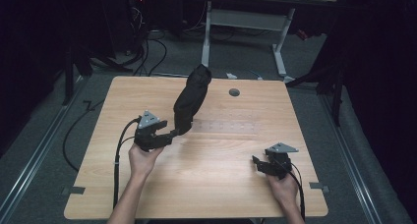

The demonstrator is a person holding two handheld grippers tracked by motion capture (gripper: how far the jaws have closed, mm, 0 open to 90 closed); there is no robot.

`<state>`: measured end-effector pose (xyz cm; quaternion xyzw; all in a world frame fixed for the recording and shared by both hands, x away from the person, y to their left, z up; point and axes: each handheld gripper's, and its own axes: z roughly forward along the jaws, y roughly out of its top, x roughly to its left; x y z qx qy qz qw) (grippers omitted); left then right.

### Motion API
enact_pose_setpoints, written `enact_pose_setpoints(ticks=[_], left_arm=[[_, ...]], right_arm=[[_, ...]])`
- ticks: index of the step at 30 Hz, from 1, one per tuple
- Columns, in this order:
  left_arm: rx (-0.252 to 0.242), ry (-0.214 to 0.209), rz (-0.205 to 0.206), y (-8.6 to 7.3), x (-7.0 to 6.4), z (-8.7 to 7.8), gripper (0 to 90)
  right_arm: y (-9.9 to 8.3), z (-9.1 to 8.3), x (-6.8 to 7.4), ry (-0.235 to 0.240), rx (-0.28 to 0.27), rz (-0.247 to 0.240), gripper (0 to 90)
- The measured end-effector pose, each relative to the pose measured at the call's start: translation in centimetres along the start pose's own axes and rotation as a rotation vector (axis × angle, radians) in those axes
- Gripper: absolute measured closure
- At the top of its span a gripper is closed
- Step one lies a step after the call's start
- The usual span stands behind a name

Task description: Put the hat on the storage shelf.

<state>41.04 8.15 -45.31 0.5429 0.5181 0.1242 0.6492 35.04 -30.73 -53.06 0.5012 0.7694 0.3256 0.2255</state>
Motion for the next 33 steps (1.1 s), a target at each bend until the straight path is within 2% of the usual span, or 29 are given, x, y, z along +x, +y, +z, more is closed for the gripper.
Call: enact_pose_setpoints(ticks=[15, 27, 33], left_arm=[[-0.002, 0.013, -0.050, -0.9, 0.8, -2.3, 41.3], [0.014, 0.028, -0.074, -2.6, 1.5, -3.4, 40.5], [0.032, 0.049, -0.067, -3.4, 2.0, -3.7, 40.2]], right_arm=[[0.0, 0.0, 0.0, -0.002, 0.000, 0.003, 37.5], [0.0, 0.0, 0.0, -0.002, 0.000, 0.002, 37.4], [0.0, 0.0, 0.0, -0.001, 0.000, 0.004, 37.5]])
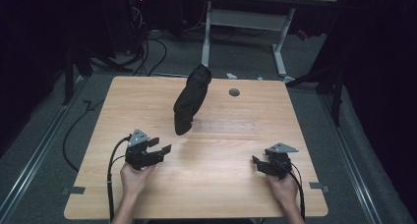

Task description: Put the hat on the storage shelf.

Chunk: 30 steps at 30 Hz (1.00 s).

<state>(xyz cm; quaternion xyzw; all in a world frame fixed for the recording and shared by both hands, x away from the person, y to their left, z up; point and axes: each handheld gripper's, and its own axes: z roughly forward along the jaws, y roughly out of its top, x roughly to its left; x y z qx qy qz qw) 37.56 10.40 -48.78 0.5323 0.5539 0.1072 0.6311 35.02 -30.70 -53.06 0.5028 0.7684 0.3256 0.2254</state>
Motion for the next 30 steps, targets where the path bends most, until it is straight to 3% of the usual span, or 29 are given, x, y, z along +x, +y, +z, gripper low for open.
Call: enact_pose_setpoints(ticks=[9, 30], left_arm=[[0.023, 0.031, -0.026, -1.3, 1.1, -0.1, 39.7], [0.037, 0.116, 0.068, -3.7, 2.2, 0.2, 38.7]], right_arm=[[0.0, 0.0, 0.0, 0.000, 0.000, -0.001, 37.4], [0.0, 0.0, 0.0, -0.001, 0.000, -0.001, 37.5]])
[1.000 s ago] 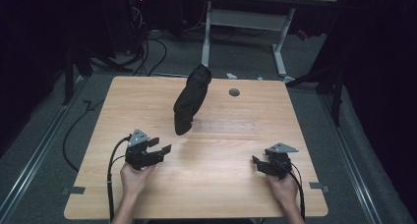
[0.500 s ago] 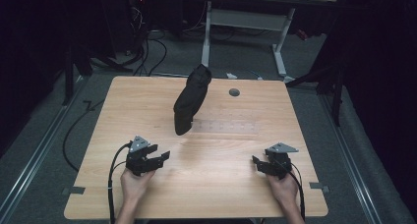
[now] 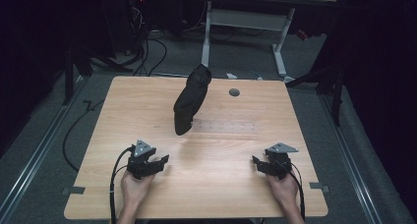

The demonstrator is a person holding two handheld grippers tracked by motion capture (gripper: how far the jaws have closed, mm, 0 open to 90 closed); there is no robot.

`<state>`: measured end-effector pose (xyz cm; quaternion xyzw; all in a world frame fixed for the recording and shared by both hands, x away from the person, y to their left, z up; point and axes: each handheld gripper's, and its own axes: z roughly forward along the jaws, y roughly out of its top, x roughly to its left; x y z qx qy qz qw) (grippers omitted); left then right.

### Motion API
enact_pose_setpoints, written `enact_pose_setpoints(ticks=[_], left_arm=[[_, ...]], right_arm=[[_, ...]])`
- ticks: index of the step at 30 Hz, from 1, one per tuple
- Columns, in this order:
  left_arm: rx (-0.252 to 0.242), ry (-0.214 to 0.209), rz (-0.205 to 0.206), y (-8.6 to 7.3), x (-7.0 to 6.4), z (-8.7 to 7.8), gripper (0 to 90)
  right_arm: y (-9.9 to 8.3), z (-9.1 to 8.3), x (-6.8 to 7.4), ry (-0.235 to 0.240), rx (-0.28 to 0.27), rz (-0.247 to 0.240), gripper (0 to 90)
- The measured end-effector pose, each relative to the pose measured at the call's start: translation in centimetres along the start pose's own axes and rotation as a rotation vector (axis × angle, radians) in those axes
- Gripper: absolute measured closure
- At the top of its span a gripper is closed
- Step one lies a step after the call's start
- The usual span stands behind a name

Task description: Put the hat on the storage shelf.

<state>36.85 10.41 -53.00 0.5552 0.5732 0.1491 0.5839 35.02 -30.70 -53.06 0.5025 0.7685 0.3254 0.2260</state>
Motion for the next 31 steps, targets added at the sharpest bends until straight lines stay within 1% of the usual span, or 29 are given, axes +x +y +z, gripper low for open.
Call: enact_pose_setpoints(ticks=[7, 14, 17, 20, 25, 29, 31], left_arm=[[0.002, 0.020, 0.026, -0.4, 0.1, 0.0, 38.4], [0.000, 0.029, 0.031, -0.7, 0.1, 0.2, 37.9], [0.006, 0.041, 0.043, -1.0, 0.2, 0.3, 37.3], [0.029, 0.066, 0.071, -1.5, 0.3, 0.6, 35.8], [0.034, 0.072, 0.101, -1.7, 0.1, 0.6, 32.5], [0.039, 0.071, 0.102, -1.8, 0.1, 0.7, 29.6], [0.035, 0.081, 0.095, -1.8, 0.0, 0.7, 28.2]], right_arm=[[0.0, 0.0, 0.0, 0.001, 0.000, 0.002, 37.5], [0.0, 0.0, 0.0, 0.001, 0.000, 0.001, 37.4], [0.0, 0.0, 0.0, 0.001, 0.000, 0.002, 37.4], [0.0, 0.0, 0.0, 0.001, 0.001, 0.004, 37.4], [0.0, 0.0, 0.0, 0.000, -0.001, -0.002, 37.5], [0.0, 0.0, 0.0, 0.000, 0.000, -0.002, 37.5], [0.0, 0.0, 0.0, 0.000, 0.000, 0.002, 37.4]])
